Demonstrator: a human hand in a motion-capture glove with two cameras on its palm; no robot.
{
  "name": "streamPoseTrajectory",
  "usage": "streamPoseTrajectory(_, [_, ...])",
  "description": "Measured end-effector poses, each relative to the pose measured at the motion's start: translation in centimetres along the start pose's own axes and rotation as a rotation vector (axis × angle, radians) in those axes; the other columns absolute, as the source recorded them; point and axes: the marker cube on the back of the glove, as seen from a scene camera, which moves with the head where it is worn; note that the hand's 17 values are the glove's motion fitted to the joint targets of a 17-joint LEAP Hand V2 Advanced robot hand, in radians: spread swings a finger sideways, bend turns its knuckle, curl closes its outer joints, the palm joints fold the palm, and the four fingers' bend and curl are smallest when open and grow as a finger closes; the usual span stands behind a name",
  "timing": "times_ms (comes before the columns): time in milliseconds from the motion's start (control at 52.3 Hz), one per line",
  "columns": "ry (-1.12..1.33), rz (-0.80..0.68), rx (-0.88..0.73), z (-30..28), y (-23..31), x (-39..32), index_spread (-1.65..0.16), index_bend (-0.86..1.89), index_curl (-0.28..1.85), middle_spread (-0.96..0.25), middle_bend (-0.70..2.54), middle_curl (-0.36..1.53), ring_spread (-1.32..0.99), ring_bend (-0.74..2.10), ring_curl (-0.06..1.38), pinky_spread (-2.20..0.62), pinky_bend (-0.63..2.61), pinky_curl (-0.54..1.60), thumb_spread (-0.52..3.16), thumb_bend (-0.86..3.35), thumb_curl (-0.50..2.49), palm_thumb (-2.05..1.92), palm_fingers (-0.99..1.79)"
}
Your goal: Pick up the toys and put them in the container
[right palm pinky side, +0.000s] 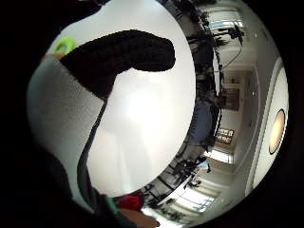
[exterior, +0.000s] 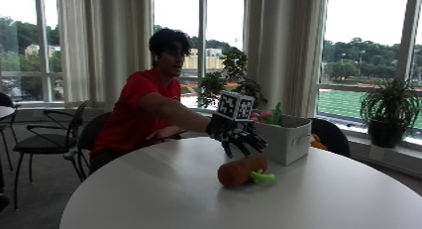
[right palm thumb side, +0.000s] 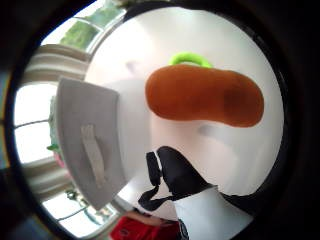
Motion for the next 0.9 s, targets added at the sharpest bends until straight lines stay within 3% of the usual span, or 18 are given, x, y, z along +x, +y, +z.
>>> streamPoseTrajectory(421, [0.012,-0.055,-0.083,6.0,-4.1,-0.8,-0.36,0.09,0.15,-0.11,0.18,0.35,-0.04,0.57,0.25,0.06,1.25,0.34,1.00,-0.03,0.34,0.00,-0.13])
streamPoseTrajectory(670, [0.093,-0.126,-0.065,6.7,-5.2,-0.9,-0.36,0.07,0.12,-0.10,0.18,0.35,-0.02,0.54,0.25,0.08,1.31,0.35,0.96,-0.03,0.33,-0.01,-0.13])
streamPoseTrajectory(899, [0.045,-0.125,-0.121,7.0,-5.1,-0.8,-0.42,0.11,0.07,-0.17,0.28,0.37,-0.24,1.07,0.36,-0.08,1.26,0.32,1.04,0.01,0.36,0.17,0.26])
